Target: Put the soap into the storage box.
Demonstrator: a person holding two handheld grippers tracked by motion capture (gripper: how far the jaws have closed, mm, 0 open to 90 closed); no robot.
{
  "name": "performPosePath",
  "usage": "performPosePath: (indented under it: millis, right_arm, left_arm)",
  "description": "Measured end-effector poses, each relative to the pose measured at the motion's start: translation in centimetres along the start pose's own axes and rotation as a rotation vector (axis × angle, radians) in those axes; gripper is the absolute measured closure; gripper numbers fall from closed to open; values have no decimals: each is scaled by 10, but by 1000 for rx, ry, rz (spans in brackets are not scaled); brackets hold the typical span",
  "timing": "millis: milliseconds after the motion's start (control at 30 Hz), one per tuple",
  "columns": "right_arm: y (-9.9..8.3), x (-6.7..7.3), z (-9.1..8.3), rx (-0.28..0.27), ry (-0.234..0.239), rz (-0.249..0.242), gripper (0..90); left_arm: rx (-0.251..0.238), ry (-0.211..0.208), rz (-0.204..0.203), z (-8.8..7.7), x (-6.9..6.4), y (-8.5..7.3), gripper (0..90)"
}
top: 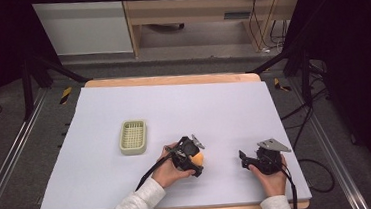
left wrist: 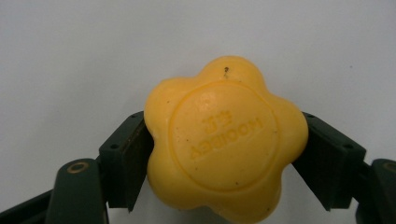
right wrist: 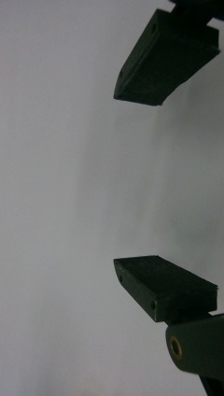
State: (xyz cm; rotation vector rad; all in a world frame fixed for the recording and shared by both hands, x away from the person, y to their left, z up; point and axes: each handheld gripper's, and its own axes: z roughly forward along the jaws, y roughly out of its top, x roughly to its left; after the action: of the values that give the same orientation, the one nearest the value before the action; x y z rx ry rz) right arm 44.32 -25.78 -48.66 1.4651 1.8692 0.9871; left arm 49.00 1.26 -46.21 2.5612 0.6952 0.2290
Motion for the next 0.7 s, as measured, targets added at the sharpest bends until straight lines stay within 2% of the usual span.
performPosePath:
  millis: [700]
  right_arm:
    - [0,0,0,0,2,1,166]
  left_arm:
    - [3,-4,-9,-1,1,0,258]
